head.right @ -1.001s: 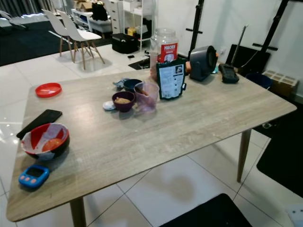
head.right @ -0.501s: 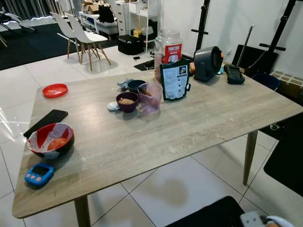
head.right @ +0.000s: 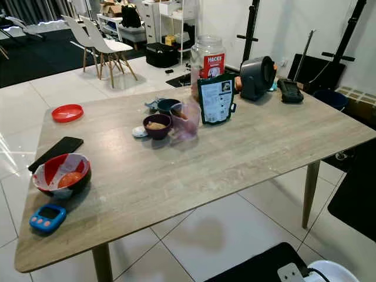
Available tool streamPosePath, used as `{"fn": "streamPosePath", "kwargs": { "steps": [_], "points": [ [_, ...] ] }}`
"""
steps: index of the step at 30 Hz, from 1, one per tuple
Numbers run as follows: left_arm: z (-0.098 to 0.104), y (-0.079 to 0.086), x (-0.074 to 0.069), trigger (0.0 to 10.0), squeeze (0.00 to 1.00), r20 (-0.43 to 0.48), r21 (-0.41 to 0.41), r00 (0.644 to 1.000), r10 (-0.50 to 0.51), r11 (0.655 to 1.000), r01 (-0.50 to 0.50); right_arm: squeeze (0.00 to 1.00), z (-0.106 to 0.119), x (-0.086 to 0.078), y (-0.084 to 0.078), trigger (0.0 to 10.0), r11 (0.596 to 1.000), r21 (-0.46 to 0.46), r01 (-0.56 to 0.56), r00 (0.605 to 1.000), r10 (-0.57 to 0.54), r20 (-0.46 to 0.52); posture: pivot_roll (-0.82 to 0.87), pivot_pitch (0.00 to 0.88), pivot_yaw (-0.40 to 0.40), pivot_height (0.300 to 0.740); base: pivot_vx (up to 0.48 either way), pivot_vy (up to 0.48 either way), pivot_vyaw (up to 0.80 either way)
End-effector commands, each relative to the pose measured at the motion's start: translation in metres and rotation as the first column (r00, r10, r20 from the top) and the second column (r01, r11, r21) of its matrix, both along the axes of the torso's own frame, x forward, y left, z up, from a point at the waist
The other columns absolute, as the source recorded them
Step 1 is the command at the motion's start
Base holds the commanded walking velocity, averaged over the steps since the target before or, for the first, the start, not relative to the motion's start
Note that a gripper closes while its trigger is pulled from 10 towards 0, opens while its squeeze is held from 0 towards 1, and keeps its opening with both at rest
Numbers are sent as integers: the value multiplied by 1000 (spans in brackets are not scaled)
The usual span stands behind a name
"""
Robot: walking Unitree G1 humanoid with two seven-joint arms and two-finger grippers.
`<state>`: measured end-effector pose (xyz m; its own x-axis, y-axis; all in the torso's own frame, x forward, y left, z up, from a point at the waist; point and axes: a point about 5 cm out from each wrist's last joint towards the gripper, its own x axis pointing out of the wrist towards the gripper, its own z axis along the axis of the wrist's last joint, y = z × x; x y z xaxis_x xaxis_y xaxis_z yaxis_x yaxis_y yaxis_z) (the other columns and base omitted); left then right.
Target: Restocking fridge
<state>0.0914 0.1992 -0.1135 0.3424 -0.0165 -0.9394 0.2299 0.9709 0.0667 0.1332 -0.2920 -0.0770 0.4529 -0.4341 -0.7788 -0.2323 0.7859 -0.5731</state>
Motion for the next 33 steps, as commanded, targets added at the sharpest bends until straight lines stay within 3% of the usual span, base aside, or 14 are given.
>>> {"fn": "streamPosePath", "kwargs": {
  "steps": [1, 10, 18, 33],
  "points": [
    [-3, -12, -6, 10000, 0, -34, -34, 999, -14, 999, 13, 0, 5, 8, -3, 10000, 998, -52, -18, 999, 20, 33, -22, 0, -27, 740, 0, 0, -600],
    [-3, -13, -3, 10000, 0, -28, -35, 999, -22, 999, 21, 0, 4, 11, 1, 10000, 998, -57, -35, 999, 37, 31, -23, 0, -25, 740, 0, 0, -761],
    [-3, -7, -7, 10000, 0, -35, -26, 999, -18, 1000, 17, 0, -2, 3, 8, 10000, 999, -30, -18, 1000, 19, 13, -17, 0, -18, 740, 0, 0, -763],
    [-3, -9, -7, 10000, 0, -33, -36, 999, -14, 999, 13, 0, -1, 0, 4, 10000, 1000, -22, 2, 1000, -2, 10, -24, 0, -15, 740, 0, 0, -767]
  ]
}}
